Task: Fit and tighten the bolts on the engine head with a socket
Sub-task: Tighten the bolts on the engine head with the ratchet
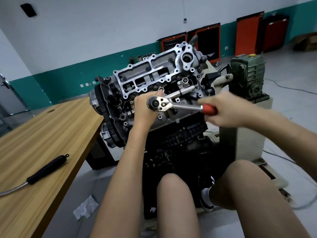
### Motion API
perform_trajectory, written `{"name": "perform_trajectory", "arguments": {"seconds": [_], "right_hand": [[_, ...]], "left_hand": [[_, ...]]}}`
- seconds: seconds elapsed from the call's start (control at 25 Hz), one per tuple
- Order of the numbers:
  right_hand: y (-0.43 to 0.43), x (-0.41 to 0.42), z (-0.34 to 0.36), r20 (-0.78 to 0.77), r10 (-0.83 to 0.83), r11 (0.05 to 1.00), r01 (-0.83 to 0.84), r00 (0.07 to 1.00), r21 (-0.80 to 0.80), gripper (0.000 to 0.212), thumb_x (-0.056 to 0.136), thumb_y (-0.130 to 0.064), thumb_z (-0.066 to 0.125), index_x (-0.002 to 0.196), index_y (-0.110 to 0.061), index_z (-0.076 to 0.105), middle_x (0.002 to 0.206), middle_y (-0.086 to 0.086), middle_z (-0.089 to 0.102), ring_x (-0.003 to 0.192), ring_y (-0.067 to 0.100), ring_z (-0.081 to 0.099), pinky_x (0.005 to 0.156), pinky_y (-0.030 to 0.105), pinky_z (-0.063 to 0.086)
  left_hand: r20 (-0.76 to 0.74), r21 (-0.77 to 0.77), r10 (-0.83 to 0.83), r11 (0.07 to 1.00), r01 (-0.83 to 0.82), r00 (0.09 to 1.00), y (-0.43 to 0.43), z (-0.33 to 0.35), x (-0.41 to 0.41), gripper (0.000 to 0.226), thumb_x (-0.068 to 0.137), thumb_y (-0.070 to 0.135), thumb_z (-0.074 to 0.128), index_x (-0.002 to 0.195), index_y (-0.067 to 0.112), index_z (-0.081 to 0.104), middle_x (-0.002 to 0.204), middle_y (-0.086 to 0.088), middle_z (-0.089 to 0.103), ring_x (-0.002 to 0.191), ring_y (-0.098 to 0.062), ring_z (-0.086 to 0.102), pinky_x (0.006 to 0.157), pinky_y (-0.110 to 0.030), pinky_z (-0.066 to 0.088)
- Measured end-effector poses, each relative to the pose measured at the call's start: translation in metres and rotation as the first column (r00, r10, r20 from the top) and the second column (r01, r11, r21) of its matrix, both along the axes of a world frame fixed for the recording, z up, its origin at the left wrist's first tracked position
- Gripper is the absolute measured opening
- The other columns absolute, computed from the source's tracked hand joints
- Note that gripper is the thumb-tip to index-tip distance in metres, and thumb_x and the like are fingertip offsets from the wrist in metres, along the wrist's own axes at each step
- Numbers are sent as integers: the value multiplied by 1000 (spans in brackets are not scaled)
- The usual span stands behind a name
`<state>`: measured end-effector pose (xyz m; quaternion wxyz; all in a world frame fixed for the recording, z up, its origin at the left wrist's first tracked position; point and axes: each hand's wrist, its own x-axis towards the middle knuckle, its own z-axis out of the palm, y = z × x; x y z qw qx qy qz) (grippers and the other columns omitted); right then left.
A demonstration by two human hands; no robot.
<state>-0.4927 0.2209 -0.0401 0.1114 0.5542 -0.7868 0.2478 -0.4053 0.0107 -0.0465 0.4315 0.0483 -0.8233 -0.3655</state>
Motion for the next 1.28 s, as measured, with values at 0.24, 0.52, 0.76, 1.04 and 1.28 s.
{"name": "perform_trajectory", "arguments": {"seconds": [0.24,0.52,0.76,1.04,1.28], "right_hand": [[-24,75,-75,467,122,941,48,876,-335,39,71,-1,65,57,-28,40,46,-9,37,45,7,36,50,23,31],[-45,103,-92,611,204,911,80,765,-404,34,72,-4,61,57,-27,41,47,-11,40,43,5,34,45,14,28],[2,-5,-5,1,-45,998,45,999,-44,29,74,-8,65,66,-31,48,51,-7,49,48,9,51,50,27,43],[-52,113,-95,619,205,878,137,758,-459,35,72,-4,63,59,-23,37,49,-9,36,47,6,31,47,21,29],[-42,102,-84,596,192,927,56,780,-372,37,73,-1,63,57,-23,38,47,-11,36,45,4,33,48,19,28]], "left_hand": [[-104,67,83,995,-76,991,10,-6,-2,55,93,18,54,49,21,21,48,2,23,51,-20,21,55,-46,28],[-47,7,60,998,-60,997,4,-3,-2,54,94,18,55,50,5,25,49,-7,24,52,-23,22,55,-32,24],[-22,3,14,1000,-14,1000,3,-1,-5,55,95,17,53,49,19,23,50,-7,27,53,-27,24,63,-34,27],[-91,93,80,993,-71,993,7,-6,-3,51,95,20,53,51,13,28,51,-4,26,54,-22,25,59,-37,27],[-58,29,37,999,-35,998,0,-5,-1,54,94,17,54,51,1,25,51,-7,24,53,-25,21,56,-35,22]]}}
